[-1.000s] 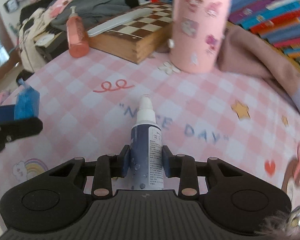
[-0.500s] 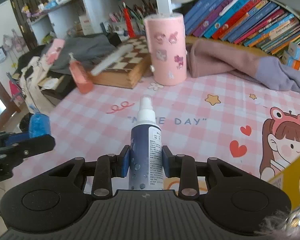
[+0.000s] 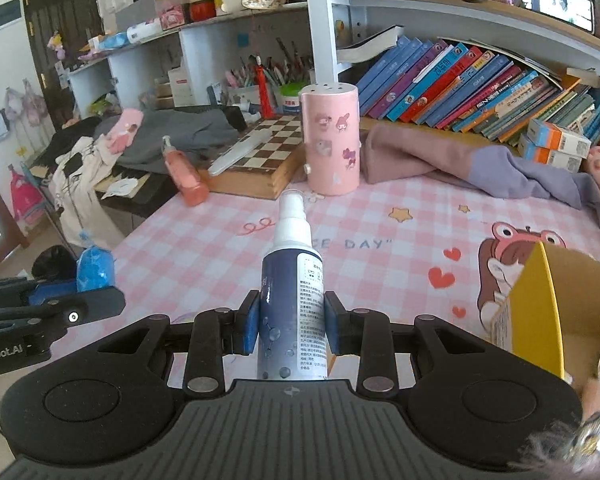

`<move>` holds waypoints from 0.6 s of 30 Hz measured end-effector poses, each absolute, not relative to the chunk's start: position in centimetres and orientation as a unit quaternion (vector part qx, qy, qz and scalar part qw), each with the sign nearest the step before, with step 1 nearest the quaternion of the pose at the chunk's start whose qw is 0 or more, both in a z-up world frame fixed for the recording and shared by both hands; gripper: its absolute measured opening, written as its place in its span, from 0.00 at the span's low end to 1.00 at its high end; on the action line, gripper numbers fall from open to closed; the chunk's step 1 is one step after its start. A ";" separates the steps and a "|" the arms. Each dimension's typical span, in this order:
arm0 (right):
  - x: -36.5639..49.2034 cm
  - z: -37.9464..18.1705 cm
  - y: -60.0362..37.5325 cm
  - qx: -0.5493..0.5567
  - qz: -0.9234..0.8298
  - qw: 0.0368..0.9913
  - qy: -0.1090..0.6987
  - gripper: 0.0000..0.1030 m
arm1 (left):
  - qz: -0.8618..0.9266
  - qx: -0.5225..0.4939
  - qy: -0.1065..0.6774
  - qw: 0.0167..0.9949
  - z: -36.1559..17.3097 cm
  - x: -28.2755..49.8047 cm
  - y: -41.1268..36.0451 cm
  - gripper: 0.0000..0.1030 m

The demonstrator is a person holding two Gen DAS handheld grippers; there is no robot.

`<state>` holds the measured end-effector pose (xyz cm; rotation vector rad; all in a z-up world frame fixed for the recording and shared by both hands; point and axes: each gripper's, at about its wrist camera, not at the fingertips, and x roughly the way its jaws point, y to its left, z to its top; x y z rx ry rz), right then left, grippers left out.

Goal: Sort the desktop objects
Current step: 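Close the left tool on the blue cap while the right tool grasps the spray bottle, then carry the blue cap in the left tool and spray bottle in the right tool to the yellow box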

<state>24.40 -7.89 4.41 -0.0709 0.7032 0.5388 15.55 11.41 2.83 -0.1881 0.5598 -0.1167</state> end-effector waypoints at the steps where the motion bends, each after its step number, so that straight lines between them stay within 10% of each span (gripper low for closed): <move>1: 23.8 4.4 -7.9 -0.035 0.261 0.903 0.341 0.29 | -0.060 -0.090 0.273 0.956 2.9 15.1 11.3 0.27; 18: 12.1 4.2 -7.3 -0.013 0.249 0.898 0.362 0.29 | -0.101 -0.101 0.283 0.948 2.9 5.8 11.9 0.27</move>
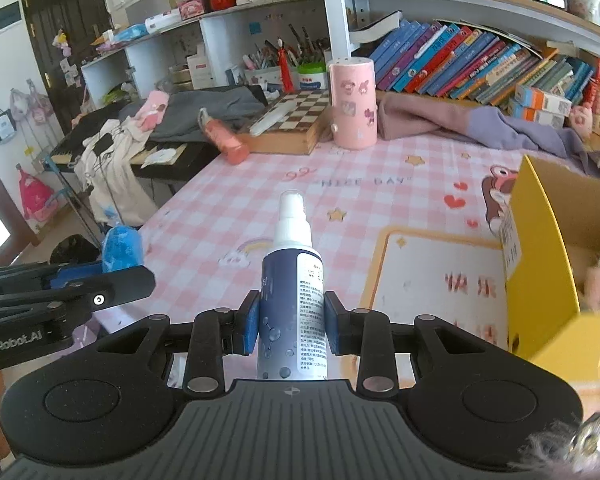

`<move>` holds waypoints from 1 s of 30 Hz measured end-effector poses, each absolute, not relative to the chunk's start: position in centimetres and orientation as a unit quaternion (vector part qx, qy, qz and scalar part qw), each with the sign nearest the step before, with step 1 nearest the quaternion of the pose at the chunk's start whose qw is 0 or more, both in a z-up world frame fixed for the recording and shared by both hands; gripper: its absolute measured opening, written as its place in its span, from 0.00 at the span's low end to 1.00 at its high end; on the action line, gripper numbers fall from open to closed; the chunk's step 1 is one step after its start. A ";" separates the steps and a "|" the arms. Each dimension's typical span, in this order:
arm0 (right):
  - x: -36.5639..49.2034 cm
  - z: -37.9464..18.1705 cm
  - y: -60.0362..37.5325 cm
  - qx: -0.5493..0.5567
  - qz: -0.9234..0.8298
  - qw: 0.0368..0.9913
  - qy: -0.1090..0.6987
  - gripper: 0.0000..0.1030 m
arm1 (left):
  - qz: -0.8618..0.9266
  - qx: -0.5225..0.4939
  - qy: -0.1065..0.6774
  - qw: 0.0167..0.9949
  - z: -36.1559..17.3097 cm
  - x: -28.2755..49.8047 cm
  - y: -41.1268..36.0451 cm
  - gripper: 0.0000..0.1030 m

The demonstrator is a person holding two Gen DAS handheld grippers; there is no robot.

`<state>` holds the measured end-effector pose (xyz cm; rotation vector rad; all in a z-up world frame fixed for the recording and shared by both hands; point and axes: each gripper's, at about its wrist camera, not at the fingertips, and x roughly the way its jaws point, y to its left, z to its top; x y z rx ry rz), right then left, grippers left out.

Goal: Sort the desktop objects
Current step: 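Carry the blue cap in the left tool and spray bottle in the right tool to the yellow box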

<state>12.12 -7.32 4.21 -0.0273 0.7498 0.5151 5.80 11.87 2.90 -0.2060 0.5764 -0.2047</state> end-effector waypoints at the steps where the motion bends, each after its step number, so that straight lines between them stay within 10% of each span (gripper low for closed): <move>1: 11.4 4.1 -7.4 -0.012 0.245 0.898 0.364 0.29 | -0.105 -0.101 0.285 0.947 2.8 5.4 11.8 0.27; 30: 1.0 2.9 -14.7 0.071 0.101 0.912 0.392 0.29 | -0.284 -0.023 0.320 0.904 1.8 2.7 4.9 0.27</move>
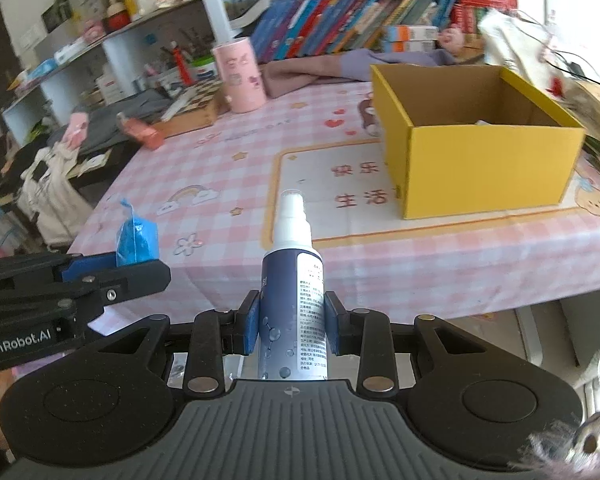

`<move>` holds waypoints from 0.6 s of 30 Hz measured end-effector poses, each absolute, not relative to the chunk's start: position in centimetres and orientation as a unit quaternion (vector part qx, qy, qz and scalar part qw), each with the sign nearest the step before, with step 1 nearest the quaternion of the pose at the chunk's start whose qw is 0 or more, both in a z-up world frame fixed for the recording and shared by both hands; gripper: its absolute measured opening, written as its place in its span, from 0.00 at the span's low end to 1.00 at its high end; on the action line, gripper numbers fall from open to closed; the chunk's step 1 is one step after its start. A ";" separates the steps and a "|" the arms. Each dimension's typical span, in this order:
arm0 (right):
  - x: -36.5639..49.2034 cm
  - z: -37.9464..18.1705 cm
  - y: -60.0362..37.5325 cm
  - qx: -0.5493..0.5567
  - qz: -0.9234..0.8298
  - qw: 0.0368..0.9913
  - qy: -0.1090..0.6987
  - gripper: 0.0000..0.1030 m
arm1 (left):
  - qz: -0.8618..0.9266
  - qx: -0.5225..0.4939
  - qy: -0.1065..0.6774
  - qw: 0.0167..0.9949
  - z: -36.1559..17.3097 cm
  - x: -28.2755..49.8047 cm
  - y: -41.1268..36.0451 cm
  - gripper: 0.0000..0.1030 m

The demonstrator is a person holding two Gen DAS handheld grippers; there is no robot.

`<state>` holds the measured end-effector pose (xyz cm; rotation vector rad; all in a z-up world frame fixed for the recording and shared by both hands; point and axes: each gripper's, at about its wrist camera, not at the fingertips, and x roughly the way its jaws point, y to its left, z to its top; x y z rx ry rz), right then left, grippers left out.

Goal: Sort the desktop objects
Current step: 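Carry the blue cap in the left tool and spray bottle in the right tool to the yellow box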

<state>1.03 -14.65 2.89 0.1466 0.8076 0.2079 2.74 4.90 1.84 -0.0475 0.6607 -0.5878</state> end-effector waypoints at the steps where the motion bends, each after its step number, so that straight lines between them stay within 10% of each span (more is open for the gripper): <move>1: 0.9 2.9 -14.8 0.073 0.097 0.912 0.392 0.29 | -0.291 -0.020 0.322 0.901 1.8 2.8 4.6 0.27; 18: 0.2 2.3 -18.7 0.099 0.053 0.906 0.409 0.29 | -0.334 0.002 0.332 0.882 1.4 3.6 0.4 0.27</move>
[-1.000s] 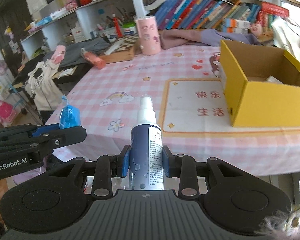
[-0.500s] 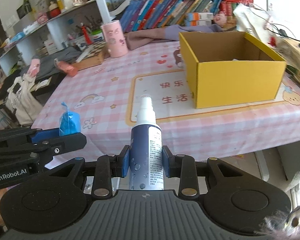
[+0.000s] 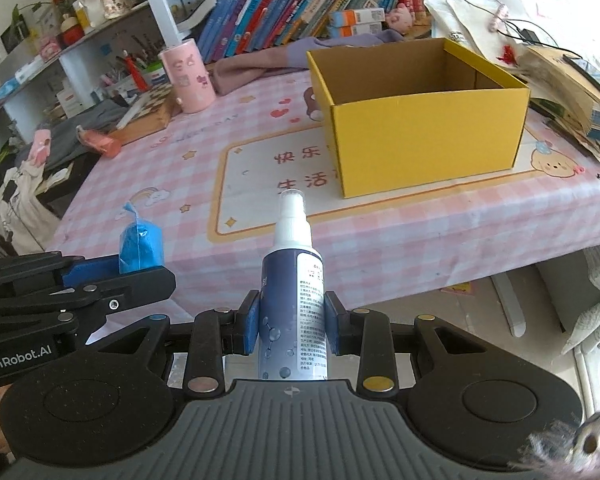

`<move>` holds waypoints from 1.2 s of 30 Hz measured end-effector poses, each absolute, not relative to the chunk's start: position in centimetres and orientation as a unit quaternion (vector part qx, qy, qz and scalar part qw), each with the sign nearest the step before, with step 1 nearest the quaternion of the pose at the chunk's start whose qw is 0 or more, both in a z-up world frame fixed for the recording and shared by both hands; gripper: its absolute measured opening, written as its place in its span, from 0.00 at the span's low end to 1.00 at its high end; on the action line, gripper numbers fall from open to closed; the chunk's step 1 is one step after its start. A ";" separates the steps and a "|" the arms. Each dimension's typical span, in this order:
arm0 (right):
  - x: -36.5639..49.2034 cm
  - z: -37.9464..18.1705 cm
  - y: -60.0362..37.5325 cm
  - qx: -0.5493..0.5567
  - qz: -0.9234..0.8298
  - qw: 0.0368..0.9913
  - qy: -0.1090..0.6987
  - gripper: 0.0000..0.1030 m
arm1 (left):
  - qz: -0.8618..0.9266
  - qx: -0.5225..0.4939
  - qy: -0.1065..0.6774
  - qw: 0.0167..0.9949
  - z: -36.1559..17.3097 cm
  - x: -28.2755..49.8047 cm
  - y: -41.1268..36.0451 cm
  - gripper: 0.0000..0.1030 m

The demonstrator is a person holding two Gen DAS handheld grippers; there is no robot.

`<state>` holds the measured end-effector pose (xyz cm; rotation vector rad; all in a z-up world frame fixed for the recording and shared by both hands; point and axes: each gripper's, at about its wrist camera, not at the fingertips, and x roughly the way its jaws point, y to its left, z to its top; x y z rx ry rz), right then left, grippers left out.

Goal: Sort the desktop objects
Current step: 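Carry the blue cap in the left tool and spray bottle in the right tool to the yellow box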

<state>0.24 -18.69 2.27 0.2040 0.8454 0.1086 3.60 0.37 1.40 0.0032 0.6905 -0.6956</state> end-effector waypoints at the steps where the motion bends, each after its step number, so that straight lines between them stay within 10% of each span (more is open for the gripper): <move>1: 0.2 2.3 -18.9 0.099 0.052 0.906 0.409 0.29 | -0.334 0.002 0.331 0.882 1.4 3.7 0.2 0.27; 36: 3.1 2.5 -27.2 0.128 0.018 0.904 0.408 0.29 | -0.376 0.048 0.315 0.870 2.0 7.5 -8.6 0.26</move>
